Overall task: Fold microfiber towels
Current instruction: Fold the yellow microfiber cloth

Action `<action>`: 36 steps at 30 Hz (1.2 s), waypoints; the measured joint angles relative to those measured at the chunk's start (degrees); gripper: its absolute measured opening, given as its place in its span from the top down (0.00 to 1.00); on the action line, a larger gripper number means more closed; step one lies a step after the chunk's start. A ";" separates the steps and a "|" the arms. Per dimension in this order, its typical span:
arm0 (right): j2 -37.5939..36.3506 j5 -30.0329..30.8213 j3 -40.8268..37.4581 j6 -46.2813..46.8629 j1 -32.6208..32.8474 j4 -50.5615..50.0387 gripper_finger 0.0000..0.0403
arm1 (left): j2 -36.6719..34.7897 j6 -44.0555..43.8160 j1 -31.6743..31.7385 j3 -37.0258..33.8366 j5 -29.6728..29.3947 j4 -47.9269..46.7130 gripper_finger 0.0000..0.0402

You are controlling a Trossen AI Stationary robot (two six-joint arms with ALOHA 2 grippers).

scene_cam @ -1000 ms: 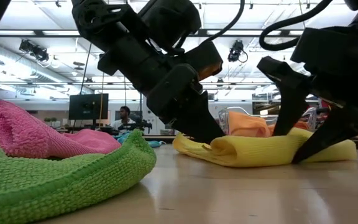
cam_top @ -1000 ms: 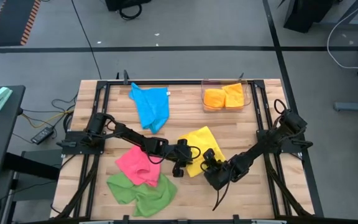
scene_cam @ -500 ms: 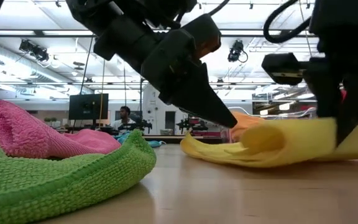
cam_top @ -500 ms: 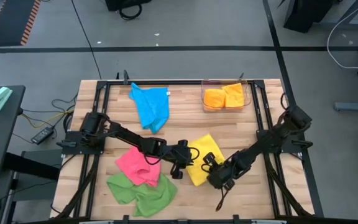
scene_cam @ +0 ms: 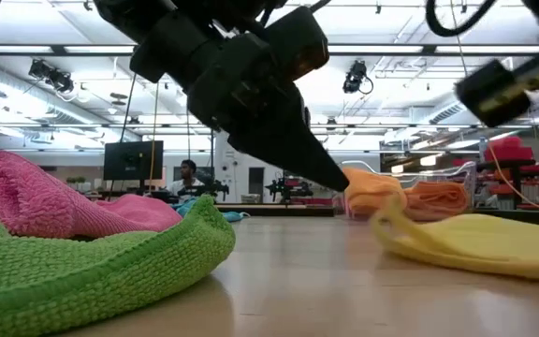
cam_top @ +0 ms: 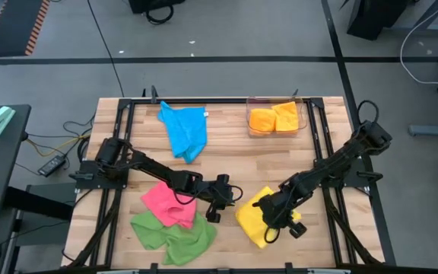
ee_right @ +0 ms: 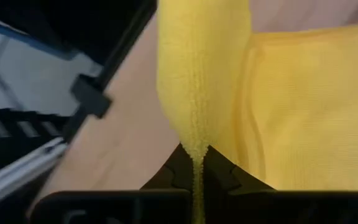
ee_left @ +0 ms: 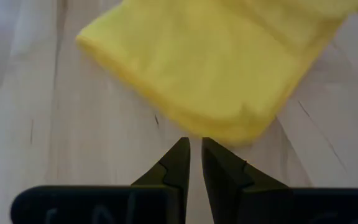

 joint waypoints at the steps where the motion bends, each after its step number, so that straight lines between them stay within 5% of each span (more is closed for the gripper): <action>1: 0.28 -1.26 0.00 1.00 0.41 -0.04 0.97 | 0.00 0.15 -0.07 0.00 0.04 -0.31 0.88; 7: 1.52 -8.39 0.00 4.13 0.74 1.67 0.97 | 0.00 0.42 -0.02 0.00 -0.07 -0.86 0.88; 20: 11.14 -24.30 0.02 -3.13 -9.12 7.09 0.97 | 0.00 1.17 -0.24 0.00 -0.09 -0.53 0.87; 36: 11.19 -17.27 0.02 -7.31 -15.62 5.27 0.97 | 0.02 5.72 -1.63 0.04 0.10 1.93 0.89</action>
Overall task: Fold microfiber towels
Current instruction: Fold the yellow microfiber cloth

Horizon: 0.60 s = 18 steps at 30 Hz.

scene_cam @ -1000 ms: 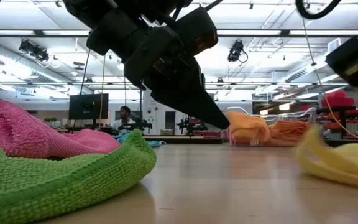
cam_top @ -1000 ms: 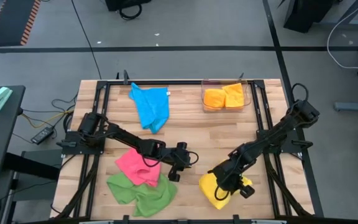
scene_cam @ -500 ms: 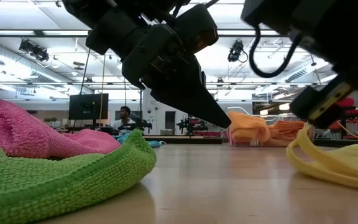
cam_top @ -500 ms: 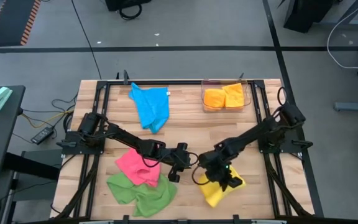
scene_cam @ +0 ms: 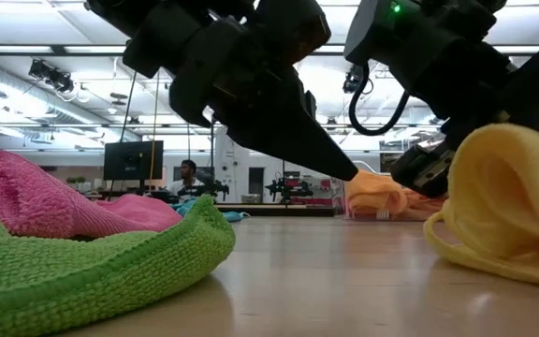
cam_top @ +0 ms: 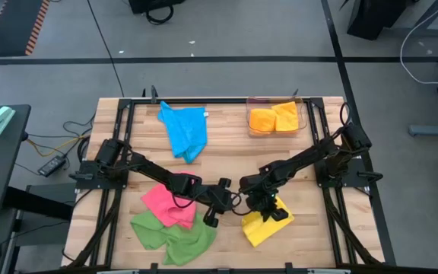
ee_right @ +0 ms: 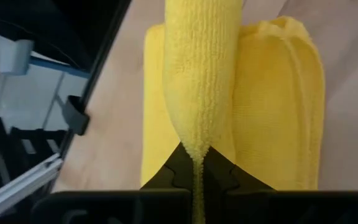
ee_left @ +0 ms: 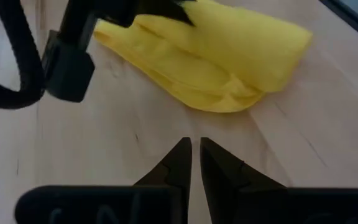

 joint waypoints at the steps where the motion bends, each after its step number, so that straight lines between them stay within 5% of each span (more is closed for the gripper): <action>1: 0.00 0.62 0.00 -0.03 0.06 -0.02 0.97 | 0.00 0.00 0.00 0.00 0.00 0.03 0.89; 7: 0.00 6.30 -0.26 -0.44 0.11 -0.20 0.91 | 0.00 -0.43 0.11 0.00 -0.20 -0.03 0.90; 18: -0.26 7.65 -0.14 3.69 -1.28 -8.47 0.57 | 0.00 -0.09 -1.90 0.00 -0.14 -0.25 0.93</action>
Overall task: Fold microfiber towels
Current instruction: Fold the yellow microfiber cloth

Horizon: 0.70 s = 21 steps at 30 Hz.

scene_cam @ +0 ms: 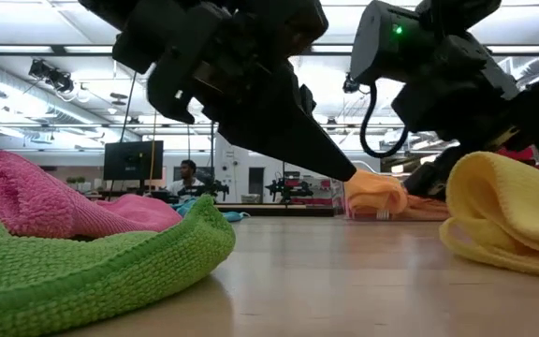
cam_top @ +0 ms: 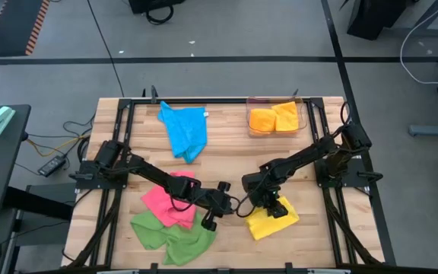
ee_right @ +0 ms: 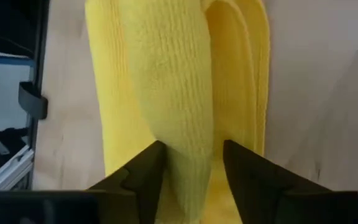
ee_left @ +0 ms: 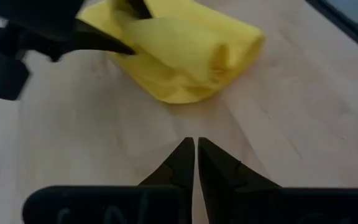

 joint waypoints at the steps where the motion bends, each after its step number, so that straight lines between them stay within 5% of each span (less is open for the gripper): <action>1: 0.00 0.02 0.37 0.37 -0.13 -1.44 0.55 | 0.00 0.07 -0.04 0.00 0.12 0.15 0.93; 13: -3.18 7.93 7.64 -0.99 -0.55 -21.90 0.53 | 0.02 -0.17 -0.59 0.00 -0.01 6.78 0.94; 18: -10.92 12.35 4.61 2.00 -0.37 -19.93 0.55 | 0.02 -1.46 -0.68 0.00 -0.02 6.80 0.94; 21: -16.48 12.54 0.65 4.22 1.97 -9.51 0.56 | 0.02 -1.48 -0.68 0.00 -0.02 6.83 0.92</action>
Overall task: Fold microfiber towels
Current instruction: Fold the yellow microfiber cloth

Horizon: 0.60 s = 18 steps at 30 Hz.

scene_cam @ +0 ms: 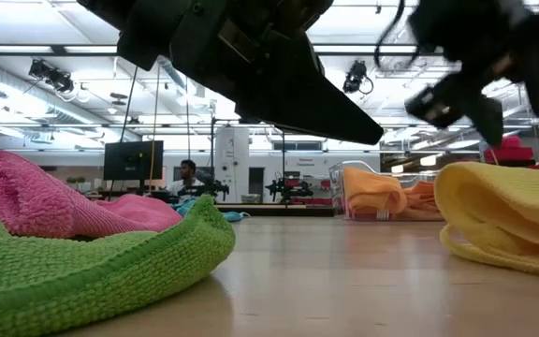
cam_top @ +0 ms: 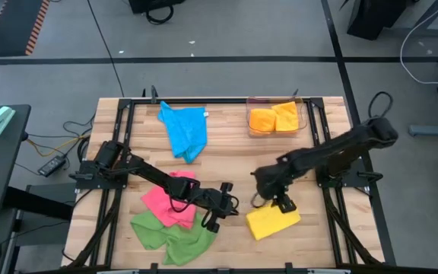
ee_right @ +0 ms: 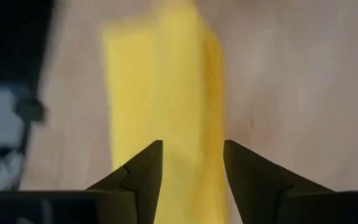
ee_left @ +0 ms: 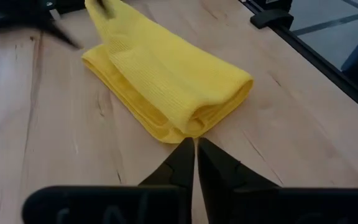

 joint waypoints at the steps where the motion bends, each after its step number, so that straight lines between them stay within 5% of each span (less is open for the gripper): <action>1: -1.85 0.16 -2.11 0.95 1.35 6.02 0.56 | 0.00 0.00 -0.01 0.00 0.00 0.05 0.92; 10: -7.46 20.57 -25.41 9.65 15.71 56.32 0.59 | 0.00 0.07 -0.14 0.00 0.01 1.26 0.94; 18: -1.07 25.94 -30.43 11.08 21.58 71.31 0.59 | 0.00 0.04 0.52 0.00 0.00 0.99 0.91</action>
